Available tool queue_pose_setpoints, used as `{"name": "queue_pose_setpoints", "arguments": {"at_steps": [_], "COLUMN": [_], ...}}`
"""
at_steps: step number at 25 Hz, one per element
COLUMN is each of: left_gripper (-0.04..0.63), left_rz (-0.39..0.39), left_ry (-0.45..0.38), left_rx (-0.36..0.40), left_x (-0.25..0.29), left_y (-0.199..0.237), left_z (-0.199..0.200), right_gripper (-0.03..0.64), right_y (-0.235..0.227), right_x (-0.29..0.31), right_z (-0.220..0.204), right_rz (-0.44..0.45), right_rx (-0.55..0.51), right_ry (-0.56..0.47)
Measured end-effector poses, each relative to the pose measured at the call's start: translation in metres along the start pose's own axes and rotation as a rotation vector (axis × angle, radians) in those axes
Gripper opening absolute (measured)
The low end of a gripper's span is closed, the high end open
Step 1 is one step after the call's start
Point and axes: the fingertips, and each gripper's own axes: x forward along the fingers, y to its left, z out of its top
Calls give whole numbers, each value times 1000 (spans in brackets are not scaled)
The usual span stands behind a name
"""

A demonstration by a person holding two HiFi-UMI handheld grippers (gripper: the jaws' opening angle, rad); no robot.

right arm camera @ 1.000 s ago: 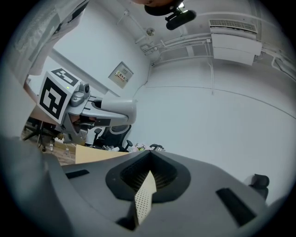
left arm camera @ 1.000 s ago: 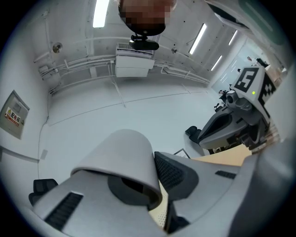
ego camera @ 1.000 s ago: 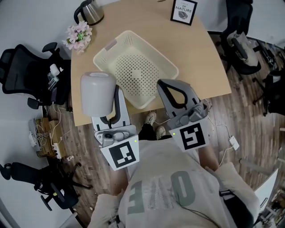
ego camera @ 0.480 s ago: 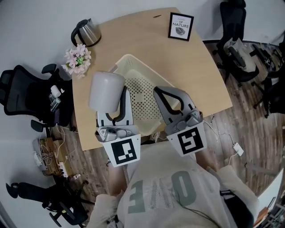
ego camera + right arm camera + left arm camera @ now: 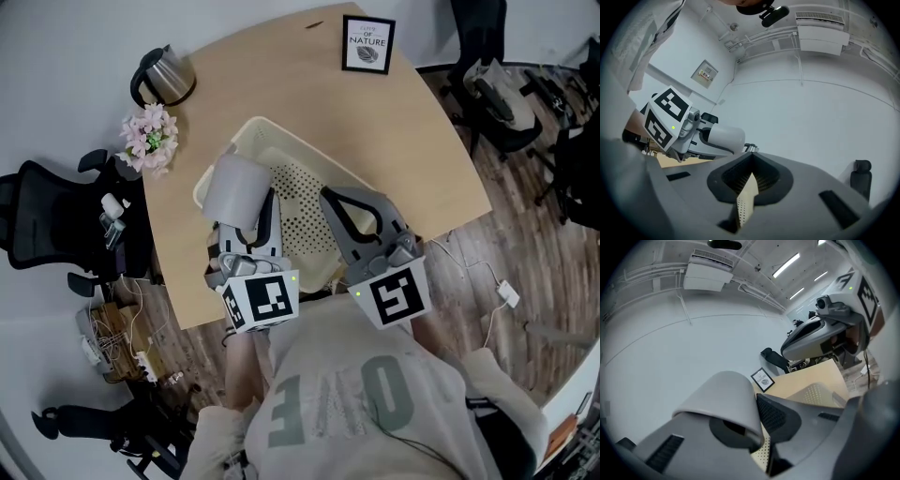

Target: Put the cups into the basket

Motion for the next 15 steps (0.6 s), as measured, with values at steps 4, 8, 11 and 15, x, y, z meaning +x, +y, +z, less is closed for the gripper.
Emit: {"name": "queue_pose_setpoints", "arguments": {"at_steps": [4, 8, 11, 15], "left_gripper": [48, 48, 48, 48], "left_rz": [-99, -319, -419, -541], "left_ry": [94, 318, 413, 506], "left_rx": [22, 70, 175, 328], "left_x": [14, 38, 46, 53], "left_y": [-12, -42, -62, -83], "left_z": [-21, -69, -97, -120], "right_gripper": [-2, -2, -2, -2], "right_y": [-8, -17, -20, -25], "right_x": [-1, -8, -15, -26], "right_z": [-8, -22, -28, -33], "right_rz": [-20, -49, -70, -104], "right_rx": [45, 60, 65, 78], "right_ry": [2, 47, 66, 71]}}
